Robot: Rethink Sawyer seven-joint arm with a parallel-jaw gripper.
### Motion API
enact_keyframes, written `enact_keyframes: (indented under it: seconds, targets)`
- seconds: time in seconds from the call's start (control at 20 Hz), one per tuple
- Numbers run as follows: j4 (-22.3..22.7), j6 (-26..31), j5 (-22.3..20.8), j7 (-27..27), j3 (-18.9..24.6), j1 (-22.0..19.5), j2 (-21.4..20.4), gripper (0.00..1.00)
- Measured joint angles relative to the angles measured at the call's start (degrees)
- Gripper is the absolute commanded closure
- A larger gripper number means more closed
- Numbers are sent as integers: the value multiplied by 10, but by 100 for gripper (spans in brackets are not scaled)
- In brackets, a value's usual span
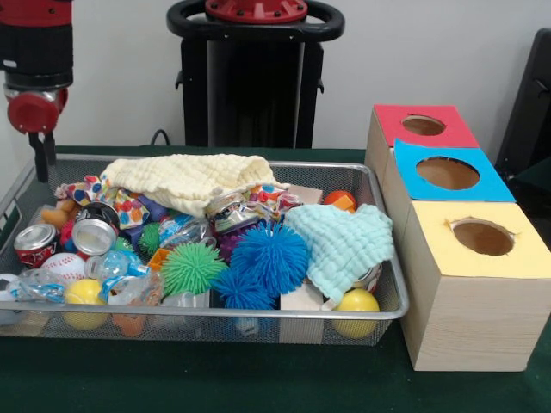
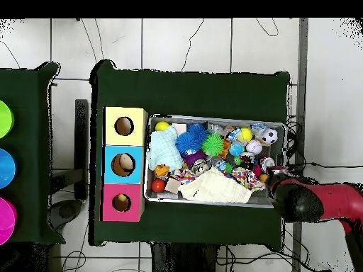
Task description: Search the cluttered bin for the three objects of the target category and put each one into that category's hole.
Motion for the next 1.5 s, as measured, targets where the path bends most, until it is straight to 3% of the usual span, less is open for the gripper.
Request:
enact_keyframes:
  seconds: [0.4,1.15,1.5]
  targets:
    - [-19,0,-2,0,0,1,46,0]
    - [-35,0,-6,0,0,-19,52,0]
    - [-44,0,-36,0,0,-17,79,0]
